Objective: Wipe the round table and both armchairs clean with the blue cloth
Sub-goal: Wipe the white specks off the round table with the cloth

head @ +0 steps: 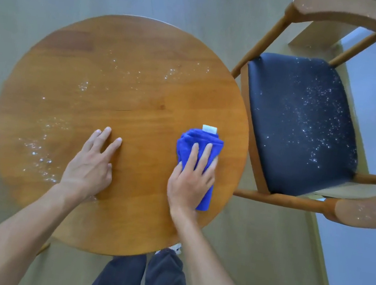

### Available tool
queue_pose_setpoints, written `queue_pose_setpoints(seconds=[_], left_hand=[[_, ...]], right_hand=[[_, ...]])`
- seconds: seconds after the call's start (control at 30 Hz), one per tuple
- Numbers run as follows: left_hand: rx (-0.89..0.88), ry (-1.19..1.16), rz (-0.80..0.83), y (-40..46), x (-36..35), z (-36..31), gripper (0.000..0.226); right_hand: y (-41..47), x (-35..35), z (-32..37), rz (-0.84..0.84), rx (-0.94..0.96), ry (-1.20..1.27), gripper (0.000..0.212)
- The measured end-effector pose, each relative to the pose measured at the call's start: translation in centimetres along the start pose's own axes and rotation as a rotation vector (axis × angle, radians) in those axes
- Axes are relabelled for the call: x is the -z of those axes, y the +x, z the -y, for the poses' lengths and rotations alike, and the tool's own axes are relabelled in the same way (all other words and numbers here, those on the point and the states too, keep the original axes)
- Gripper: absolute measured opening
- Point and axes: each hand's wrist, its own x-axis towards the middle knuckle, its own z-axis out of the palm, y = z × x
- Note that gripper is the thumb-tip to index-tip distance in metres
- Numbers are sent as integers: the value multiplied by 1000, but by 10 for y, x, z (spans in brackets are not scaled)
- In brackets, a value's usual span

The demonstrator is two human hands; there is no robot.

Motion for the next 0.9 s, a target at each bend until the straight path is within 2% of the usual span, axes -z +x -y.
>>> queue_pose_setpoints(seconds=[0.1,0.17,0.23,0.3,0.37,0.43,0.5,0.63,0.7,0.77,0.83,0.9], left_hand=[[42,-20,-5,-6,-2,-6,71],[71,-29,-12,-14,-6,-11,73],[86,-24,-21,-24,-11,-15,72],[100,-18,-21,-35,-16,-18,71],[118,-31,-33,-46,-21,-20,70],[134,-62,-54,-53,-24,-23,69],[157,-111,-91,-60,-26,-23,67],[168,-219,-195,-67,-26,-25,62],[258,-352,-260,-66,-21,-23,55],[332,-455,-339,-64,-16,-18,49],[244,-402,-390,-63,-16,-21,47],[106,-317,-399,-64,-24,-37,49]], right_hand=[[-78,0,6,125,469,52,57],[-99,8,-29,185,756,105,53],[-93,22,-79,220,894,102,49],[-75,33,-120,192,805,58,45],[-57,36,-132,160,475,16,44],[-52,31,-103,126,74,16,46],[-63,24,-49,122,-111,19,51],[-103,20,60,263,-41,159,62],[-106,19,89,374,-47,322,61],[-90,25,79,524,-95,542,56],[-66,34,43,451,-41,650,54],[-36,34,0,317,7,513,47]])
